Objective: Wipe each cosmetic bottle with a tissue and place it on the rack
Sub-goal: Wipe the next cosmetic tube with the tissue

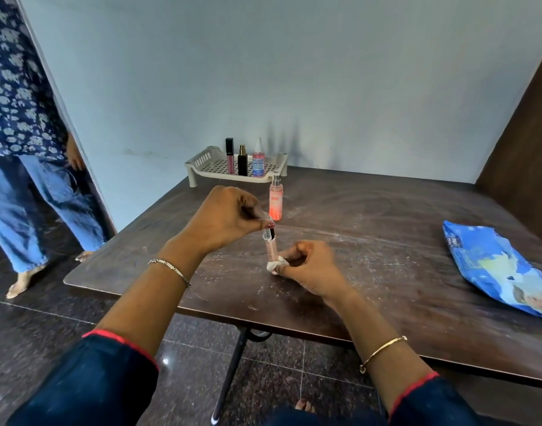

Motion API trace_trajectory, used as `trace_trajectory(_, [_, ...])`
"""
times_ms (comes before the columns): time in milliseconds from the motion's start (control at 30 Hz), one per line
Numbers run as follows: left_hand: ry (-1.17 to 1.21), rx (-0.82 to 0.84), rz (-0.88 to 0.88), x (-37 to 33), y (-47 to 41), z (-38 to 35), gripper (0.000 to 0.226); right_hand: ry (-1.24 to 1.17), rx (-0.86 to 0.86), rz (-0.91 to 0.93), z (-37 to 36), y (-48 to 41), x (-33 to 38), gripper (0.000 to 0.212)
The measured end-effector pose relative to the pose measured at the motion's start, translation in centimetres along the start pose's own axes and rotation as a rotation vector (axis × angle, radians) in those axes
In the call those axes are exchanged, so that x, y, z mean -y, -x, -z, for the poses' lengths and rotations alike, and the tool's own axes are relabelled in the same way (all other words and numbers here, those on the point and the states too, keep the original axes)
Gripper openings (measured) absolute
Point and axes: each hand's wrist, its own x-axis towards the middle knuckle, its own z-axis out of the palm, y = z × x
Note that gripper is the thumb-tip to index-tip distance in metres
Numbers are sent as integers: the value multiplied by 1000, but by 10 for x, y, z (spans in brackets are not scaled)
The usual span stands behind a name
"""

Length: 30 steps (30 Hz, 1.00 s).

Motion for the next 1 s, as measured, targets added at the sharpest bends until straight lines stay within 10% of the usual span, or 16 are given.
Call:
trace_trajectory(267, [28,30,46,3,0,5,14,151,-104,-10,-8,3,2,25])
trace_trajectory(700, [172,56,-48,1,4,-7,12,-288,-334,277,-14,11,25,24])
trace_trajectory(1000, [208,46,-54,8,10,-7,11,63,-209,87,-17,14,-10,12])
